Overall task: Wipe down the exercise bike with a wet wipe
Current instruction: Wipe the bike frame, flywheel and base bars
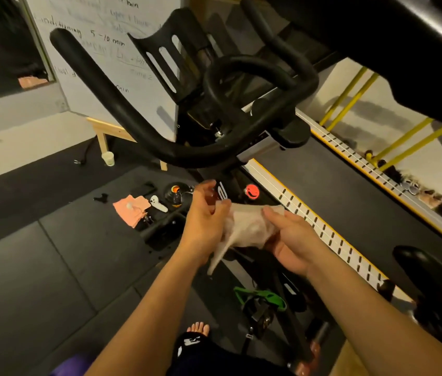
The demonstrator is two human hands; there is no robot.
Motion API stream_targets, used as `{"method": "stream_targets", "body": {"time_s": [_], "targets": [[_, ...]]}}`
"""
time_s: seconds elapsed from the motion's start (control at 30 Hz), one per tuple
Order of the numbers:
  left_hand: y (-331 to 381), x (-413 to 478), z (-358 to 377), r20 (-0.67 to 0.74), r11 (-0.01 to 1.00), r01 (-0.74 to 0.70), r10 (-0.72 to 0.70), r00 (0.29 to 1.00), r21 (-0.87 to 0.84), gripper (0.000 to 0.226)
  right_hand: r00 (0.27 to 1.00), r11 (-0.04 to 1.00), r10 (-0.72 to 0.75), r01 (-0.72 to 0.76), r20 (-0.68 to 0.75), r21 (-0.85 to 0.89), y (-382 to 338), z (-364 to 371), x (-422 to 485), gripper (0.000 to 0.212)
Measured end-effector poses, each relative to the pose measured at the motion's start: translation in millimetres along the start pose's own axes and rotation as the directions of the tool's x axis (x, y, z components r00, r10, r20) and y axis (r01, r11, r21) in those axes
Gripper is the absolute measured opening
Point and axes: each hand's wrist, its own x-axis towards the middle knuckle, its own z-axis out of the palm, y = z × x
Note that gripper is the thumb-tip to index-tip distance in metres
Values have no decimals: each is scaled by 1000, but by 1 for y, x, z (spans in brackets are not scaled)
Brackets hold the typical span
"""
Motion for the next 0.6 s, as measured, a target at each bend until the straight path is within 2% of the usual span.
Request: {"method": "stream_targets", "body": {"time_s": [0.1,0.17,0.2,0.27,0.37,0.43,0.53,0.57,0.6], "targets": [[-1,-6,-4,253,999,-40,47,966,-31,48,996,994,-51,43,-78,-99,4,-10,-1,21],[1,-10,-5,411,999,-39,28,911,18,46,985,987,-123,109,-120,-118,5,-15,-2,29],[1,-11,-5,441,995,-61,18,897,83,44,978,982,-161,146,-132,-117,6,-19,-3,40],[2,-11,-2,440,954,-154,27,898,256,41,960,959,-247,223,-133,-173,4,-26,-7,52],[4,-11,6,398,854,-294,112,910,430,37,932,869,-357,307,-63,-389,1,-39,-13,32],[4,-10,9,360,824,-333,170,917,458,34,932,793,-362,315,13,-522,-4,-44,-20,18],[5,-7,14,352,784,-382,224,909,489,20,938,545,-327,286,114,-788,-8,-46,-24,20],[5,-6,14,351,762,-398,237,906,511,15,932,489,-347,275,105,-828,-9,-46,-24,17],[7,-5,14,351,749,-410,250,903,520,12,923,476,-374,270,85,-837,-11,-47,-22,13]]}}
